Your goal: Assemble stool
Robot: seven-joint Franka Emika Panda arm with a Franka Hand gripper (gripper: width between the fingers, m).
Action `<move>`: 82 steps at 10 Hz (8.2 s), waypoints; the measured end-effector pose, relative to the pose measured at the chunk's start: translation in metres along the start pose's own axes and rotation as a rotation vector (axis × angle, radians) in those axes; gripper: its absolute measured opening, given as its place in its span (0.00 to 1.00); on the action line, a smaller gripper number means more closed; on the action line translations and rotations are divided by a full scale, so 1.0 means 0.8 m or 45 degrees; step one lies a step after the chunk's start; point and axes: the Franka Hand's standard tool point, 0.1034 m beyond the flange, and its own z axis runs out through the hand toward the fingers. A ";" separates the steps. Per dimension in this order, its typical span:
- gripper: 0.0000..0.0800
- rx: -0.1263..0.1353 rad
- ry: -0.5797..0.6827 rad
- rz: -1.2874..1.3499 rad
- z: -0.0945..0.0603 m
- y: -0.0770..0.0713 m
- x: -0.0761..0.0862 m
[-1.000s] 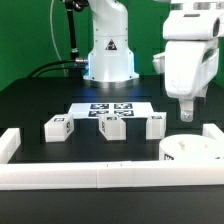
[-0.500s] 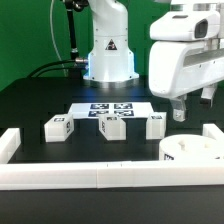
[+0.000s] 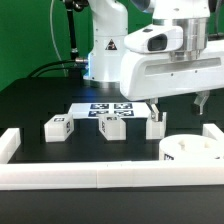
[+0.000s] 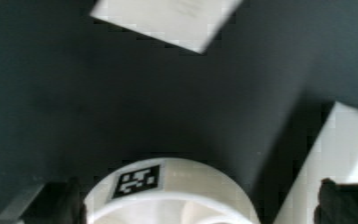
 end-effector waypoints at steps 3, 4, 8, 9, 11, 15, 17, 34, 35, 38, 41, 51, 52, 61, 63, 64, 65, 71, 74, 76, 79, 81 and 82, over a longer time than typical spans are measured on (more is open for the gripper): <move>0.81 0.001 -0.025 0.036 0.003 0.003 -0.006; 0.81 -0.002 -0.056 0.054 0.007 0.011 -0.017; 0.81 0.054 -0.368 0.252 0.004 0.010 -0.022; 0.81 0.063 -0.446 0.250 0.006 0.009 -0.026; 0.81 0.080 -0.617 0.253 0.007 0.011 -0.033; 0.81 0.095 -0.942 0.369 0.012 0.027 -0.045; 0.81 0.095 -0.940 0.369 0.013 0.027 -0.044; 0.40 0.206 -1.276 0.505 0.041 0.016 -0.071; 0.40 0.206 -1.276 0.505 0.041 0.016 -0.071; 0.40 0.206 -1.276 0.505 0.041 0.016 -0.071; 0.41 0.212 -1.236 0.473 -0.029 0.011 -0.046; 0.41 0.138 -0.567 0.454 -0.124 -0.006 0.039; 0.41 0.130 -0.453 0.461 -0.120 -0.005 0.048; 0.41 0.072 0.468 0.412 -0.130 -0.034 0.106; 0.41 0.065 0.651 0.396 -0.128 -0.041 0.106; 0.41 0.056 0.721 0.369 -0.118 -0.049 0.101; 0.41 0.029 0.720 0.316 -0.108 -0.044 0.095; 0.41 -0.006 0.665 0.280 -0.077 0.016 0.095; 0.41 0.054 0.613 0.279 -0.079 -0.009 0.096; 0.41 0.041 0.612 0.256 -0.078 -0.002 0.094; 0.41 0.089 0.624 0.243 -0.080 0.037 0.088; 0.41 0.132 0.628 0.248 -0.066 0.028 0.088; 0.41 0.142 0.625 0.250 -0.062 0.013 0.090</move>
Offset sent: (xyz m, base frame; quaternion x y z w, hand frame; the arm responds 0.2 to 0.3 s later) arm -0.0278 -0.0376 -0.0113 -0.0269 -0.0693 0.0264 0.9969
